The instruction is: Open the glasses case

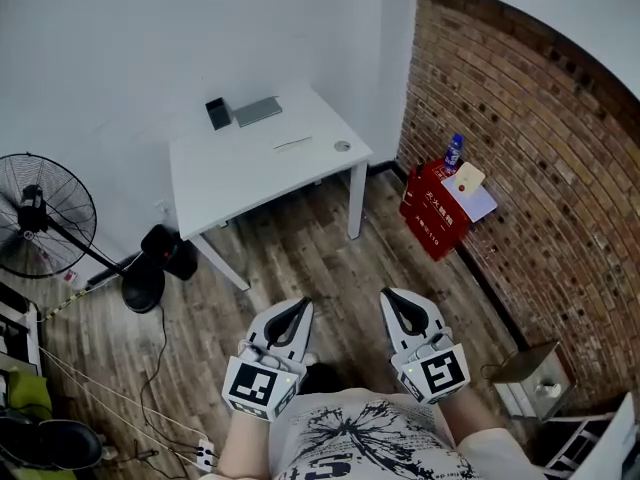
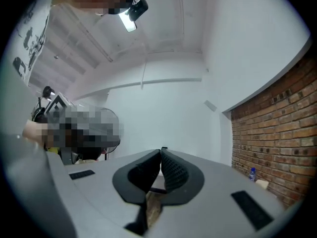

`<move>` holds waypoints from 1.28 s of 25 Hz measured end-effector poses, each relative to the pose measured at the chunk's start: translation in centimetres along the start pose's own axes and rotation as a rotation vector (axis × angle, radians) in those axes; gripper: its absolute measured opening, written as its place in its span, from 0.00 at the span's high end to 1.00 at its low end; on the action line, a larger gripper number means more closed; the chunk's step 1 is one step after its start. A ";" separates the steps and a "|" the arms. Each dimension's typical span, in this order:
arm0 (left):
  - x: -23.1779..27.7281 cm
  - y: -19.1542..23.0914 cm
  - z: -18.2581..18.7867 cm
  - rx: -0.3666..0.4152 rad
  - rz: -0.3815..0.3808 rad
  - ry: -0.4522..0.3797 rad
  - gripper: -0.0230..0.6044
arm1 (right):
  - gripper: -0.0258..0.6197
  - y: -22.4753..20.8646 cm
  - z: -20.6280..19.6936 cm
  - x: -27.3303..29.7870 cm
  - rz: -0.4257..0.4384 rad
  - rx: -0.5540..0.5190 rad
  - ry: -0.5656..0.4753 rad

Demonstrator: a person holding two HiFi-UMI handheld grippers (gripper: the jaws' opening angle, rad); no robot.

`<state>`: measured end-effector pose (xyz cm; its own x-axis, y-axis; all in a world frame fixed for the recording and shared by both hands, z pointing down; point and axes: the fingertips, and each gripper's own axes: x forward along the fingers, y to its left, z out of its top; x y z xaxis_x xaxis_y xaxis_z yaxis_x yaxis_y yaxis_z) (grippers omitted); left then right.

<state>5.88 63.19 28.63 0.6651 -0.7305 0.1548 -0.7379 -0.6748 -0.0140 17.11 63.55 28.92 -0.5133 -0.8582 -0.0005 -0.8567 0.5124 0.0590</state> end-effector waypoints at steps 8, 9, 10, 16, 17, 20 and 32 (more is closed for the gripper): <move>2.8 2.4 -0.1 -0.009 -0.011 0.007 0.94 | 0.06 -3.1 -0.3 4.1 -0.024 -0.007 -0.005; 3.4 3.1 -0.2 -0.012 -0.010 0.009 0.94 | 0.06 -3.6 -0.6 4.9 -0.031 -0.002 0.003; 4.0 3.9 -0.3 -0.016 -0.011 0.010 0.94 | 0.06 -4.0 -0.9 5.7 -0.035 0.006 0.010; 9.5 10.2 -0.8 -0.031 -0.050 0.024 0.94 | 0.06 -6.8 -2.1 13.1 -0.044 0.033 0.049; 10.7 11.6 -0.7 -0.036 -0.055 0.023 0.94 | 0.06 -7.4 -2.3 14.7 -0.047 0.032 0.056; 14.6 16.5 0.0 -0.051 -0.069 0.015 0.94 | 0.06 -9.5 -2.3 20.2 -0.062 0.030 0.075; 27.2 36.8 3.3 -0.020 -0.087 0.014 0.94 | 0.06 -16.6 -2.0 43.7 -0.084 0.059 0.114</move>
<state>-2.80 18.14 29.10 0.7250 -0.6679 0.1680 -0.6799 -0.7330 0.0202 8.99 17.52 29.89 -0.4334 -0.8944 0.1105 -0.8997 0.4366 0.0049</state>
